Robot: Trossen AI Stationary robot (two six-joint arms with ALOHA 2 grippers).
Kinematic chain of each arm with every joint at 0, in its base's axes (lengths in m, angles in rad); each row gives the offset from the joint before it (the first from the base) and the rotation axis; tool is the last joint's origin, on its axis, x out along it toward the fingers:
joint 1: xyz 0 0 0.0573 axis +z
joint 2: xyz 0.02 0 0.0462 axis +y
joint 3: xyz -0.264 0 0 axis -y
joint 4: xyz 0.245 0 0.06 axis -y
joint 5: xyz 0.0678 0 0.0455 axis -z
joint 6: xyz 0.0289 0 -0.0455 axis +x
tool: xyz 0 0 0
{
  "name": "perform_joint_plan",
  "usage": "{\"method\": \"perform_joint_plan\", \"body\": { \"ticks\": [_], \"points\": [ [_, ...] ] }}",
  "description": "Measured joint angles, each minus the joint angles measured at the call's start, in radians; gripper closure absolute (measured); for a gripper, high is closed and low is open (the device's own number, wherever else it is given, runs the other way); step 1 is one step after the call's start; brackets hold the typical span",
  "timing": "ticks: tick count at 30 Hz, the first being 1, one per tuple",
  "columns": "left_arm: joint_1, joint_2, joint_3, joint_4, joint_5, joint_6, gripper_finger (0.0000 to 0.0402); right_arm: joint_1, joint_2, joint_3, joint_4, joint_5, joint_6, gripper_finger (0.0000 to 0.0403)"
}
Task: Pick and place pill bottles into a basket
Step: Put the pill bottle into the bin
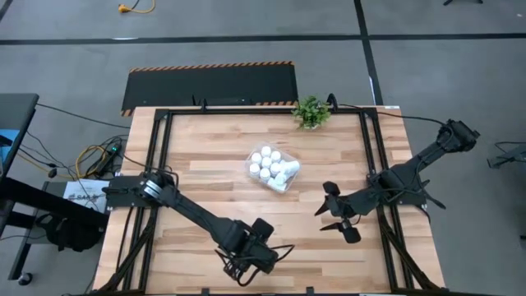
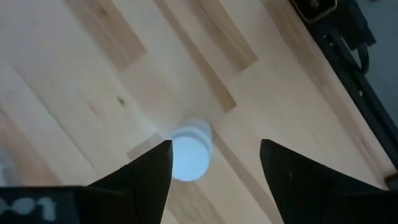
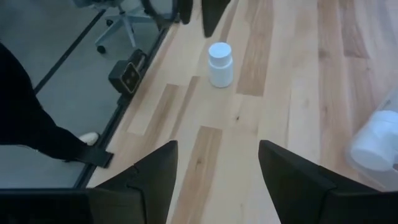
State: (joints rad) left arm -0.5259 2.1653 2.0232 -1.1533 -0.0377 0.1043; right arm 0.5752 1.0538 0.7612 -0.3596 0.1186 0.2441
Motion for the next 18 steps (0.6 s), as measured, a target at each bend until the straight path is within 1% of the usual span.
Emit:
{"method": "perform_joint_plan", "body": {
  "ticks": [5,12,16,18],
  "points": [
    [0.014,0.015,0.000,-0.029,0.033,0.000,0.0170,-0.001,0.000,0.000,-0.006,0.015,-0.005,0.0184],
    [0.029,0.019,-0.001,-0.050,0.017,0.014,0.0169,-0.001,0.000,0.000,-0.002,0.014,-0.006,0.0184],
    [0.034,0.033,-0.006,-0.060,0.024,0.014,0.0149,-0.001,0.000,0.000,0.000,0.015,-0.008,0.0184],
    [0.038,0.030,-0.006,-0.058,0.007,0.019,0.0132,-0.001,0.000,0.000,0.000,0.014,-0.008,0.0184]
  ]
}}
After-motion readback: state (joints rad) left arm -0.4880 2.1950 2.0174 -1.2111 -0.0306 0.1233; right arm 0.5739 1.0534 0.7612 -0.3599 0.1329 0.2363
